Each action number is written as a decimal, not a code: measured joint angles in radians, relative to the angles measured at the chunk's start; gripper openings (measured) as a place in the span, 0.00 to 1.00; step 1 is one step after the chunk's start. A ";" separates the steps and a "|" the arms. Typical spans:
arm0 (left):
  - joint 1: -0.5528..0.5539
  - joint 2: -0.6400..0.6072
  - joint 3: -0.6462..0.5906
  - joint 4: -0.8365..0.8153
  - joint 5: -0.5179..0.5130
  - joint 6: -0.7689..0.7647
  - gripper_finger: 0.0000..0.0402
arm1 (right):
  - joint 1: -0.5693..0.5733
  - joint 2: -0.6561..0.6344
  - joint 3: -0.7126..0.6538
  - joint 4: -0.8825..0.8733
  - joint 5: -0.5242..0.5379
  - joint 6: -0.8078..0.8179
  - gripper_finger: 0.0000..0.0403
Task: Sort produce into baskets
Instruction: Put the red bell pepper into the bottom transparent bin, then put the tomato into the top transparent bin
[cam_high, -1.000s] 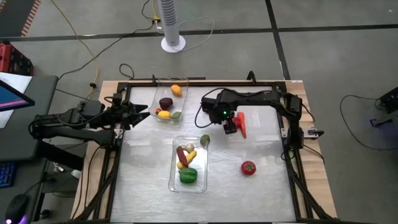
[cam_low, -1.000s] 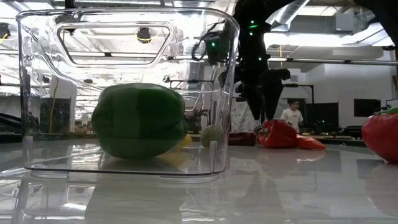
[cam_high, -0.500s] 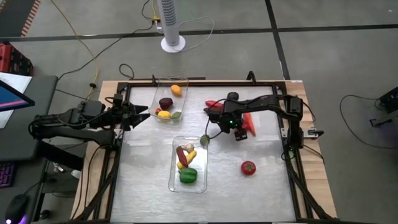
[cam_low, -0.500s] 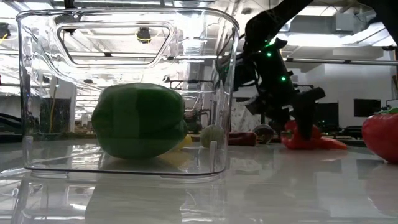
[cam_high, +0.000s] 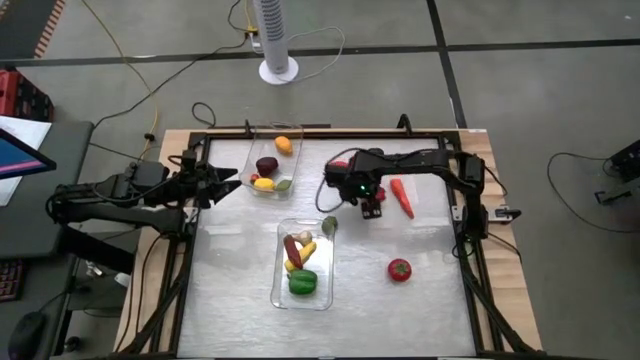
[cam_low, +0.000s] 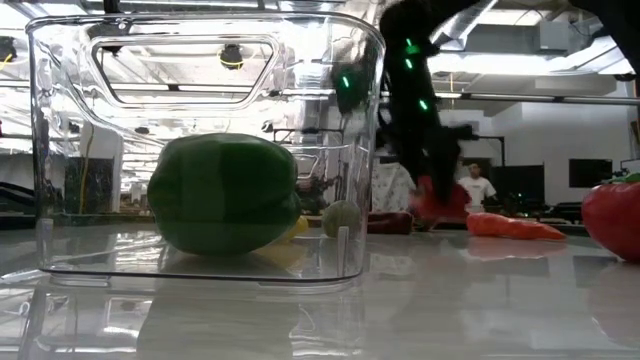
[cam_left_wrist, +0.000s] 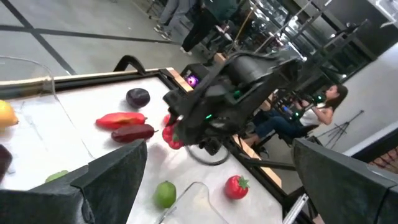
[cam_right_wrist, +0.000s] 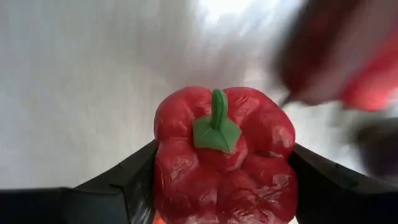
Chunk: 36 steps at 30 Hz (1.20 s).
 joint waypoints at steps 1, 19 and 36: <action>0.000 0.000 0.000 0.000 -0.007 0.001 0.96 | 0.000 0.000 0.047 -0.002 0.000 0.015 0.76; 0.000 0.000 0.000 0.000 -0.017 -0.002 0.96 | 0.213 -0.003 0.504 0.181 -0.587 0.272 0.76; 0.000 0.000 0.000 -0.004 0.152 0.022 0.96 | 0.313 0.025 0.504 0.042 -0.388 0.666 0.92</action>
